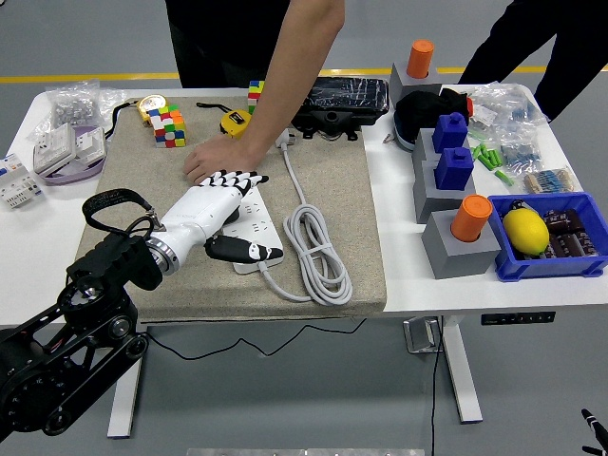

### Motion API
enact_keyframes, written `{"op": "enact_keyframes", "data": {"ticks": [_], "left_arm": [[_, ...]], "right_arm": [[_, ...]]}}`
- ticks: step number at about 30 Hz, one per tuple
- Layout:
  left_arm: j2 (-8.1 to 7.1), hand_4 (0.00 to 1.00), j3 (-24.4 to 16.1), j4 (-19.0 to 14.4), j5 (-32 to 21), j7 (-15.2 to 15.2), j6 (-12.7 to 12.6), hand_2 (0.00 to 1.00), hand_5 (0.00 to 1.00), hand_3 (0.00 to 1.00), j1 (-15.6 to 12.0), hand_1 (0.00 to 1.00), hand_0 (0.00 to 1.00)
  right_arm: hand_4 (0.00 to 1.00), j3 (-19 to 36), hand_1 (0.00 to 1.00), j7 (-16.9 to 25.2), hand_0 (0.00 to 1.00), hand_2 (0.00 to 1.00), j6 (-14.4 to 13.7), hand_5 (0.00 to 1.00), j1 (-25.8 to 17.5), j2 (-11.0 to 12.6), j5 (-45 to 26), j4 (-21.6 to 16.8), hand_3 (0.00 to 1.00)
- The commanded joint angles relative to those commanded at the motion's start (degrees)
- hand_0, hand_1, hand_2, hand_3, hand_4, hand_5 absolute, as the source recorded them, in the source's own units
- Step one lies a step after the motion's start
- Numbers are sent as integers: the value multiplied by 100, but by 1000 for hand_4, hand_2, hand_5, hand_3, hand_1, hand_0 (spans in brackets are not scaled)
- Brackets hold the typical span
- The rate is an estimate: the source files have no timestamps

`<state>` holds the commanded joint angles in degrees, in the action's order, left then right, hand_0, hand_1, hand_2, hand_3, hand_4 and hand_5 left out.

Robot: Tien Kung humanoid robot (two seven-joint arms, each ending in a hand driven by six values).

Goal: Pick up the plug,place it near the board,insert it into the board,press the button

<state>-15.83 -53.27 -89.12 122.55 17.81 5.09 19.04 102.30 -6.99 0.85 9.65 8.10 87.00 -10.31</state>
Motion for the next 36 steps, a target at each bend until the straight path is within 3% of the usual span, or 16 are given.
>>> {"op": "enact_keyframes", "data": {"ticks": [4, 5, 10, 11, 16, 17, 22, 23, 34, 36], "left_arm": [[8, 975, -2, -4, 66, 31, 53, 798, 526, 977, -20, 804, 769], [13, 882, -4, -8, 74, 25, 40, 534, 368, 965, -28, 527, 465], [32, 882, -42, 8, 103, 16, 6, 534, 368, 965, -46, 527, 465], [27, 857, -43, 9, 107, 13, 5, 413, 344, 961, -52, 311, 353], [36, 857, -50, 4, 134, -5, -9, 413, 344, 961, -45, 311, 353], [38, 528, -47, 6, 139, -7, -2, 291, 151, 927, -45, 191, 288], [51, 528, -34, 27, 128, -21, 29, 291, 151, 927, -36, 191, 288], [56, 370, -32, 34, 124, -20, 38, 202, 2, 903, -36, 106, 251], [98, 339, 62, 347, 25, -40, 116, 175, 2, 866, -22, 78, 237], [98, 281, 90, 375, 7, -40, 148, 159, 2, 847, -15, 62, 231]], "right_arm": [[998, 6, 749, 5, 800, 728, 5, 978, -21, -14, 15, 0, 785], [998, 14, 749, 4, 801, 728, 7, 978, -30, -21, 28, 0, 785], [998, 19, 749, 8, 801, 728, 8, 978, -34, -20, 39, 0, 785], [998, 20, 749, 11, 800, 728, 8, 978, -31, -18, 34, 0, 785], [998, 31, 749, 12, 800, 728, 9, 978, -19, -22, 44, 0, 785], [998, 29, 749, 12, 800, 728, 11, 977, -21, -28, 44, 0, 785], [998, 43, 749, 13, 800, 728, 13, 977, -9, -38, 50, 0, 785], [998, 44, 749, 13, 800, 728, 13, 977, -8, -38, 50, 0, 785], [998, 39, 749, 9, 800, 728, 14, 977, -18, -32, 63, 0, 785], [998, 27, 749, 8, 800, 728, 17, 977, -21, -31, 56, 0, 785]]}}
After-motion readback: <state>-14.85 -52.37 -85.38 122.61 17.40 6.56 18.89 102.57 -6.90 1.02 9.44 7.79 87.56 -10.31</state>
